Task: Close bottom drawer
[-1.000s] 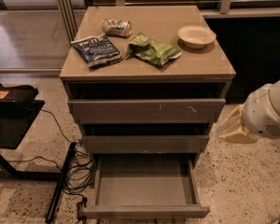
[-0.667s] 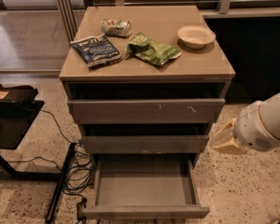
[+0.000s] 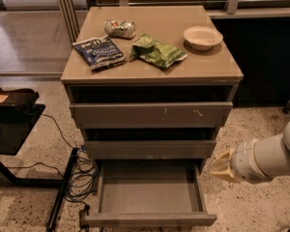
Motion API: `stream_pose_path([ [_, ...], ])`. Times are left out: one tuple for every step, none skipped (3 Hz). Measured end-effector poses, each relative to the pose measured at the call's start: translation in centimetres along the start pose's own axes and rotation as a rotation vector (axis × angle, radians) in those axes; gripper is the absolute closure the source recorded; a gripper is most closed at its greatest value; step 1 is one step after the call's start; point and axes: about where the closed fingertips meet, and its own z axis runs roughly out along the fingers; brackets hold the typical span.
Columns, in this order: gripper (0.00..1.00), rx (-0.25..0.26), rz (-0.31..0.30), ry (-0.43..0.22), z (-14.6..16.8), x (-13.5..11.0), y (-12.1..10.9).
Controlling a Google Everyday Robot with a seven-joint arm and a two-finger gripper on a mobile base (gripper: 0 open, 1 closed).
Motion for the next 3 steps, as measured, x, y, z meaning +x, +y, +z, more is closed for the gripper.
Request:
stream_pose_path([
  [1.0,0.014,0.021,-0.01,4.0,2.8,0.2],
  [1.0,-0.022,0.061,0.016,8.3,6.1,0.2],
  [1.0,-0.031,0.056,0.029,9.3,6.3,0.5],
])
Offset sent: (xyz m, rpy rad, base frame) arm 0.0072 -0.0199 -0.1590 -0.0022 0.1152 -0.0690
